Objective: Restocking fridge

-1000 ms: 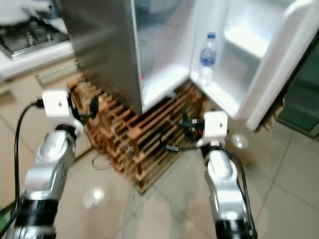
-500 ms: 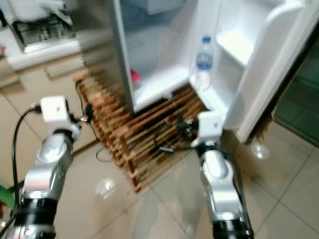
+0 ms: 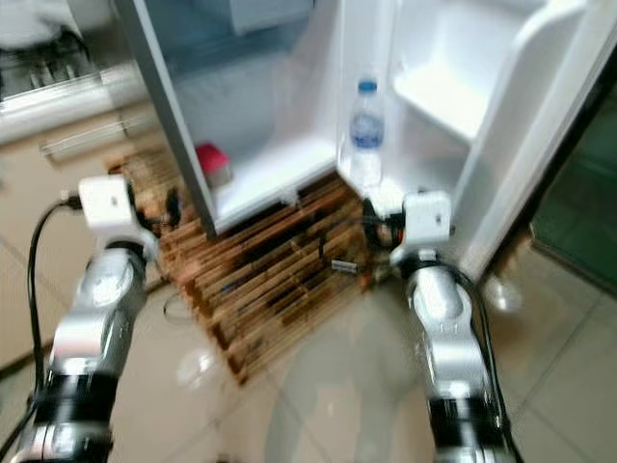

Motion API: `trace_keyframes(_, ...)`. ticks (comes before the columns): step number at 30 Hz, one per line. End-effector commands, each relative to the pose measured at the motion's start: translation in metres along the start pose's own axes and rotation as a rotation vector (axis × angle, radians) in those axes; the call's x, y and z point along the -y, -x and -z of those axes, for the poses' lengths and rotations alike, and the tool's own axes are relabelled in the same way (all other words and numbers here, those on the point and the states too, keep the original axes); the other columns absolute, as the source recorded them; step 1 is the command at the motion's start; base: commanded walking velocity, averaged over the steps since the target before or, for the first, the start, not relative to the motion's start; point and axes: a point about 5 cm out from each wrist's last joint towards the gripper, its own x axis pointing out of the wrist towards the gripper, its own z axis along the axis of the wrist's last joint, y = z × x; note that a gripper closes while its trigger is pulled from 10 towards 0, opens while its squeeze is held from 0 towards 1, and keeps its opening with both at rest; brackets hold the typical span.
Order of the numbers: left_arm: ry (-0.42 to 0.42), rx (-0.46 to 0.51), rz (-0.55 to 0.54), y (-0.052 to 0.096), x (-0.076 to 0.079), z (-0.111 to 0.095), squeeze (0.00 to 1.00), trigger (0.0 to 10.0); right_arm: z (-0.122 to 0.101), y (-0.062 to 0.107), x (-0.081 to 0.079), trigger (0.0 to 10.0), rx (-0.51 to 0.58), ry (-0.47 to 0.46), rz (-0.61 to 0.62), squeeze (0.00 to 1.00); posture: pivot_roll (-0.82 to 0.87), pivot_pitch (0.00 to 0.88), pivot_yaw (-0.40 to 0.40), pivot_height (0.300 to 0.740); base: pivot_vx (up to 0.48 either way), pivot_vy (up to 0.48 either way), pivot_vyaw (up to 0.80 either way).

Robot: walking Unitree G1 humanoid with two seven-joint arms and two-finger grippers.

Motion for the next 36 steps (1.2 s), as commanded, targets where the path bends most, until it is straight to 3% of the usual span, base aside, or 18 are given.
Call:
trace_keyframes(1, -0.004, 0.006, -0.019, 0.0, -0.005, -0.001, 0.0, 10.0, -0.006, -0.004, 0.008, 10.0, 0.02, 0.001, 0.043, 0.0, -0.1, 0.0, 0.078, 0.74, 0.0, 0.0, 0.0)
trace_keyframes(4, -0.004, 0.006, -0.014, 0.0, -0.005, -0.001, 0.0, 10.0, -0.006, -0.005, 0.023, 10.0, 0.01, 0.074, 0.121, 0.0, -0.1, 0.0, 0.08, 0.74, 0.0, 0.0, 0.0)
trace_keyframes(7, -0.005, 0.005, -0.009, 0.0, -0.004, -0.001, 0.0, 10.0, -0.004, -0.004, 0.025, 10.0, 0.002, 0.074, 0.131, 0.0, -0.1, 0.0, 0.081, 0.74, 0.0, 0.0, 0.0)
trace_keyframes(14, 0.017, 0.041, 0.074, 0.002, 0.005, -0.005, 0.0, 10.0, 0.0, 0.002, 0.01, 10.0, 0.008, 0.025, 0.086, 0.0, -0.1, 0.0, 0.083, 0.74, 0.0, 0.0, 0.0)
trace_keyframes(20, 0.024, 0.089, 0.077, 0.002, 0.007, -0.014, 0.0, 10.0, 0.004, 0.007, -0.008, 10.0, 0.004, 0.002, 0.044, 0.0, -0.11, 0.0, 0.083, 0.74, 0.426, 0.0, 0.67)
trace_keyframes(29, 0.019, 0.088, 0.093, 0.002, 0.009, -0.013, 0.0, 10.0, 0.004, 0.007, -0.007, 10.0, 0.003, 0.001, 0.04, 0.0, -0.11, 0.0, 0.081, 0.74, 0.42, 0.0, 0.6)
trace_keyframes(36, 0.01, 0.118, 0.14, 0.004, 0.016, -0.016, 0.0, 10.0, 0.003, 0.006, -0.003, 10.0, 0.007, -0.008, 0.056, 0.0, -0.11, 0.0, 0.079, 0.74, 0.343, -0.325, 0.49)
